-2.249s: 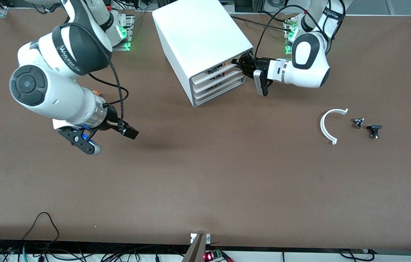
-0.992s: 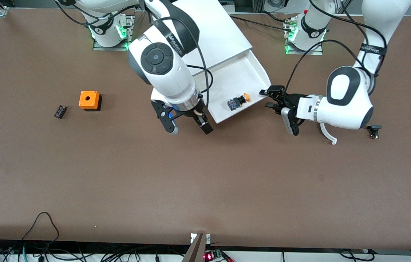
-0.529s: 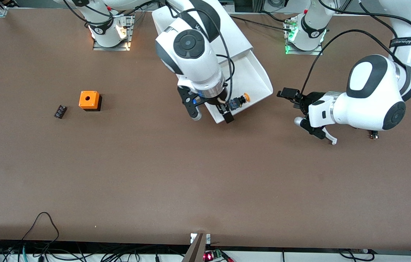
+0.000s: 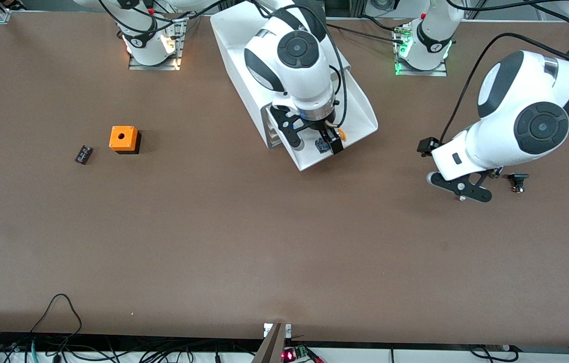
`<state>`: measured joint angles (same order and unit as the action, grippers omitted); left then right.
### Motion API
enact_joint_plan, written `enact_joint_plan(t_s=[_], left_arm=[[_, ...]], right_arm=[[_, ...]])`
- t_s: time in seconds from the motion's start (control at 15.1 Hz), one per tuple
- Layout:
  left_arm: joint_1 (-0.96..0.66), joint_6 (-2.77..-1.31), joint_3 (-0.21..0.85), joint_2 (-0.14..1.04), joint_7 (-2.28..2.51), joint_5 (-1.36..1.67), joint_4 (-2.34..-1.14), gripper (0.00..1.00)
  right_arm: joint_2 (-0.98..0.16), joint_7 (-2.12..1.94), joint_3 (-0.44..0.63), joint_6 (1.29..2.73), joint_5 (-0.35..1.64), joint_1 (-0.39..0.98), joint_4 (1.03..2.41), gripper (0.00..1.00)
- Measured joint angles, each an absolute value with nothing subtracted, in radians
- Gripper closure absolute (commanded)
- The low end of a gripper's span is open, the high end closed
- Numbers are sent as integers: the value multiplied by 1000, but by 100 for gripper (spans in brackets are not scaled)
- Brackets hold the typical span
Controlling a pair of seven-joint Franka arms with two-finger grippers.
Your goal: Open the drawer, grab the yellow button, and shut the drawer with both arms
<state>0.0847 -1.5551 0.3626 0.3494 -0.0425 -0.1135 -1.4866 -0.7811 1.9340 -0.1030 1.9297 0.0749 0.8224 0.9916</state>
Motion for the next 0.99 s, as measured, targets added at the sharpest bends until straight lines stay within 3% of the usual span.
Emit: enact_joint_plan(t_s=[0.13,0.26,0.46,0.53,0.99], left_arm=[[91,-1561,354,393,-42,-118,-1450,0],[98,-1564,352,436,-33,-118,-1425,0],[97,-1565,353,460,24,-118,-1411,0],[97,-1565,353,460,37,-118,-1410,0],[95,-1565,353,468,55,-118,-1410,0]], right_arm=[[-797,1934,-103,1930,62,836,1001,1],[-805,1934,-103,1929,59,839,1004,16],[-804,1933,-101,1927,49,839,1004,84],[-804,1932,-101,1927,39,839,1004,99],[-799,1914,-101,1905,29,840,996,100]])
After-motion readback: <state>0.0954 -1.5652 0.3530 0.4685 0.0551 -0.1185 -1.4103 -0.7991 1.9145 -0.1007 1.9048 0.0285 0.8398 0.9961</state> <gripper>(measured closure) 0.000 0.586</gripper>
